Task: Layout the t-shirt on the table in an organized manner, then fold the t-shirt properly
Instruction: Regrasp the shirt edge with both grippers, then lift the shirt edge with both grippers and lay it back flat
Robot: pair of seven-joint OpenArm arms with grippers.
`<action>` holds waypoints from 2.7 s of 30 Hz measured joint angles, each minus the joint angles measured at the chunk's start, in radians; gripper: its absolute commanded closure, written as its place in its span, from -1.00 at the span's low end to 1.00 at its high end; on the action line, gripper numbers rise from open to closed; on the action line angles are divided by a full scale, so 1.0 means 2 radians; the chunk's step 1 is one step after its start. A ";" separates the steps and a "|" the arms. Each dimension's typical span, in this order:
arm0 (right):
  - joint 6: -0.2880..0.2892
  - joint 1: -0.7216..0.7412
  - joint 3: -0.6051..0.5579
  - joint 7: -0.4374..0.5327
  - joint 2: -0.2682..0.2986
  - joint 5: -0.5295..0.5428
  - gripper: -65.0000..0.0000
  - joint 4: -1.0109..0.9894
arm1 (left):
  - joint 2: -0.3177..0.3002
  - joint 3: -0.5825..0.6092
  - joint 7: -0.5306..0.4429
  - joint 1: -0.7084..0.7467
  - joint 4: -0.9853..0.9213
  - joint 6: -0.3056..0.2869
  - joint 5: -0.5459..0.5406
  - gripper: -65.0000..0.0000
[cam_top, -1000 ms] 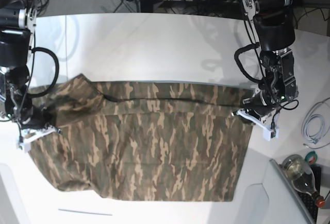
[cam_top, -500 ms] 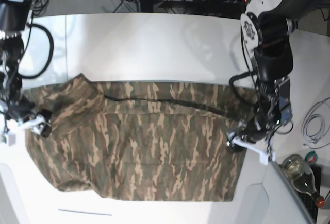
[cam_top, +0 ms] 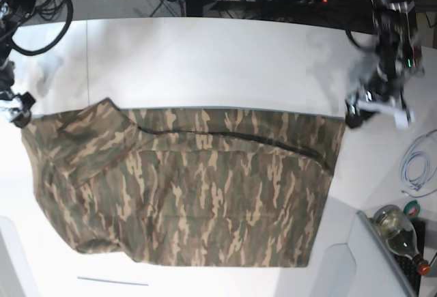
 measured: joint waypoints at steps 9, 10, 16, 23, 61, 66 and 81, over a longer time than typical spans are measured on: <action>0.015 0.011 0.005 -0.001 0.000 -0.002 -0.39 -0.066 | 0.040 0.002 -0.031 -0.002 -0.020 -0.064 -0.005 -0.38; 0.015 0.012 0.005 0.001 0.000 -0.002 -0.39 -0.066 | 0.040 0.004 -0.031 -0.008 -0.031 -0.063 -0.006 -0.38; 0.016 0.012 0.004 0.000 0.001 -0.002 -0.39 -0.067 | 0.038 -0.002 -0.046 -0.058 -0.105 -0.067 -0.013 -0.38; 0.016 0.012 0.009 0.004 0.001 -0.001 -0.40 -0.072 | 0.041 0.004 -0.049 -0.102 -0.154 -0.070 -0.015 -0.38; -0.009 0.216 0.005 -0.102 0.086 0.013 1.00 -0.262 | 0.036 0.002 0.089 -0.179 -0.104 -0.002 0.064 1.00; -0.008 0.278 0.001 -0.146 0.103 0.027 1.00 -0.253 | 0.036 0.001 0.109 -0.221 -0.049 -0.004 0.052 1.00; 0.002 0.129 0.003 -0.105 0.084 0.019 1.00 -0.252 | 0.037 0.001 0.067 -0.086 -0.054 0.001 0.054 1.00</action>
